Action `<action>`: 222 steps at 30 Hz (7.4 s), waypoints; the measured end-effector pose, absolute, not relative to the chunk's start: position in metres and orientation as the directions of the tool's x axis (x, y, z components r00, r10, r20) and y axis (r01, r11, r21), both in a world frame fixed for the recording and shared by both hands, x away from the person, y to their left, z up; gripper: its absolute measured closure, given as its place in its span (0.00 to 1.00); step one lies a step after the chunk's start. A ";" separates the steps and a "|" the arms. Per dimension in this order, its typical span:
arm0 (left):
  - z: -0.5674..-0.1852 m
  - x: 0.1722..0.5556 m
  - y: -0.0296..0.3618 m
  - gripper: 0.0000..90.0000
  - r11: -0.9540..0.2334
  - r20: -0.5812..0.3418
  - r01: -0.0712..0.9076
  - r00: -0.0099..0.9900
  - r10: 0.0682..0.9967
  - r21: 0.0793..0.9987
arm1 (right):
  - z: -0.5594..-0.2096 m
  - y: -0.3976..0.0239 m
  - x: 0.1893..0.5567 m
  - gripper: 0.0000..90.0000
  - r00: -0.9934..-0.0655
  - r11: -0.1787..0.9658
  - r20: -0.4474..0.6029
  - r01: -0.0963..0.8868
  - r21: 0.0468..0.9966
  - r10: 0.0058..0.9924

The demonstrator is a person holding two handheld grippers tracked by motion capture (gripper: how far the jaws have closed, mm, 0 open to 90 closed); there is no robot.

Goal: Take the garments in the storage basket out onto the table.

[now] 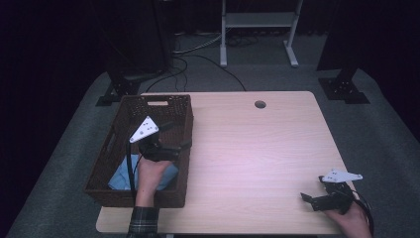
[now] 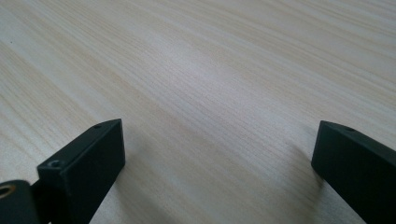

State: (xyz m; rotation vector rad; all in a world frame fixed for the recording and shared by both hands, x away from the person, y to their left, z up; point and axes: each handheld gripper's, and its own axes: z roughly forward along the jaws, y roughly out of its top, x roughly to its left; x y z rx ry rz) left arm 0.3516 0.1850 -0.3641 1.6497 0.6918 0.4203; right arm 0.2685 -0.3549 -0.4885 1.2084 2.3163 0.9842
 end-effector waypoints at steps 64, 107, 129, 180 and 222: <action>-0.366 0.348 0.223 0.00 -0.068 -0.115 0.228 0.699 0.706 0.971 | -0.489 -0.355 0.268 0.02 -0.576 0.395 0.012 0.576 0.716 0.818; -0.363 0.341 0.251 0.00 -0.084 -0.104 0.247 0.660 0.744 0.965 | -0.489 -0.355 0.268 0.02 -0.576 0.395 0.012 0.576 0.716 0.818; -0.363 0.336 0.266 0.00 -0.142 -0.078 0.283 0.645 0.761 0.949 | -0.489 -0.355 0.269 0.02 -0.576 0.396 0.011 0.575 0.716 0.817; -0.374 0.337 0.270 0.00 -0.294 -0.049 0.432 0.626 0.778 0.853 | -0.489 -0.355 0.268 0.02 -0.576 0.396 0.011 0.576 0.716 0.817; -0.391 0.346 0.265 0.00 -0.391 -0.035 0.536 0.621 0.783 0.748 | -0.489 -0.355 0.268 0.02 -0.576 0.395 0.011 0.576 0.716 0.817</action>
